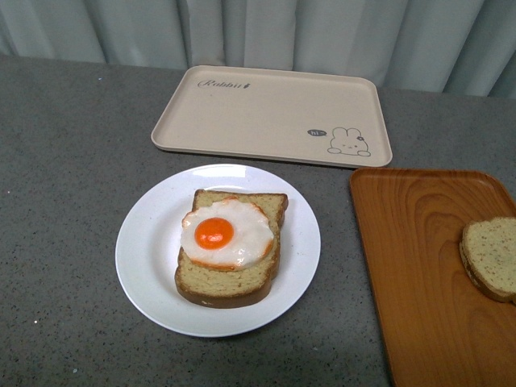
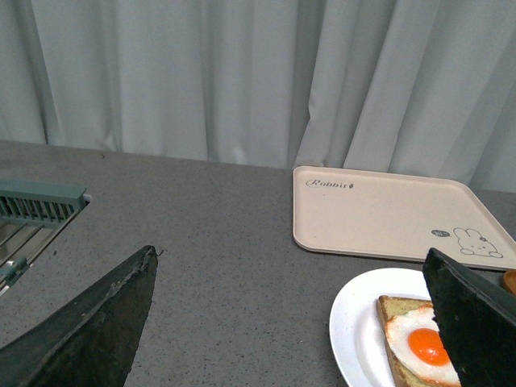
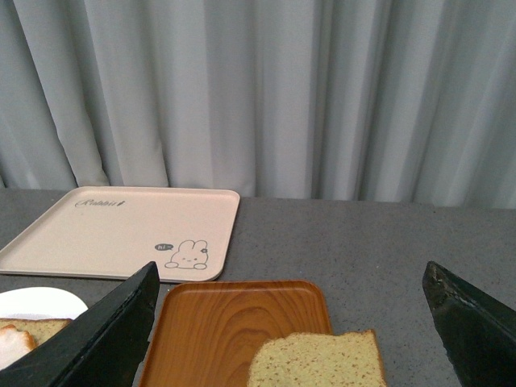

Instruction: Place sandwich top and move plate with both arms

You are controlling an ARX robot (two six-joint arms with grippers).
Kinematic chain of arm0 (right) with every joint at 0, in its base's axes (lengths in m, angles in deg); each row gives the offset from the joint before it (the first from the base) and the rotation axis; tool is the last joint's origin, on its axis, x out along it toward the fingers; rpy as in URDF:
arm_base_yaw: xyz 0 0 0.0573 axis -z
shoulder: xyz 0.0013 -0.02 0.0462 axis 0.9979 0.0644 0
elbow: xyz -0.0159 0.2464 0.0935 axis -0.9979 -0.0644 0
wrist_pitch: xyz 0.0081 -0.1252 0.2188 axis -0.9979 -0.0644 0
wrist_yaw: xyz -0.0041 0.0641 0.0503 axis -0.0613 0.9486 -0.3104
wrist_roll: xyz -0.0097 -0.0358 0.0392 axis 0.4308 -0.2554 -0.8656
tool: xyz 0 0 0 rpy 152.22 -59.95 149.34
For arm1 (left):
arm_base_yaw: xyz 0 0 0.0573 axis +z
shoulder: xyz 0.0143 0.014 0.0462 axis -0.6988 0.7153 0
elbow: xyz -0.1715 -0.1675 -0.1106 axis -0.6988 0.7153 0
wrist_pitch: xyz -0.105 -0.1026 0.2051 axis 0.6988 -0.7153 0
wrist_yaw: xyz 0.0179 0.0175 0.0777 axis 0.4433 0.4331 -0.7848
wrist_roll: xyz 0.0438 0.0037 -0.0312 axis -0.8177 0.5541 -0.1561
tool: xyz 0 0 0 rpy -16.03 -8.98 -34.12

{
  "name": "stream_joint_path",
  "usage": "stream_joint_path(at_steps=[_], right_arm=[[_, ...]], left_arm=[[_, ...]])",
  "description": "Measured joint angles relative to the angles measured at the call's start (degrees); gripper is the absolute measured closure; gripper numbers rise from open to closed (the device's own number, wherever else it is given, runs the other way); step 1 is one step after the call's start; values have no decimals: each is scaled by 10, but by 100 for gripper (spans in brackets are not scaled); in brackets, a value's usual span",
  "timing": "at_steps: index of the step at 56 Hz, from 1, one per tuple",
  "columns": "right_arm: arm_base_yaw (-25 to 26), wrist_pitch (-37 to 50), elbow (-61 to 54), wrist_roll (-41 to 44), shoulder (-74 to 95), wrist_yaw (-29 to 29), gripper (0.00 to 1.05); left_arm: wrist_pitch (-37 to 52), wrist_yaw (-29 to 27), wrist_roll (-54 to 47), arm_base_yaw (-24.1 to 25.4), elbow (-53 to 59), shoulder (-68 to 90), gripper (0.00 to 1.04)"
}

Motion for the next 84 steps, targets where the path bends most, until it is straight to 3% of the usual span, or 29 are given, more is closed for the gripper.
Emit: stream_joint_path(at_steps=[84], right_arm=[[0, 0, 0, 0, 0, 0, 9]], left_arm=[[0, 0, 0, 0, 0, 0, 6]])
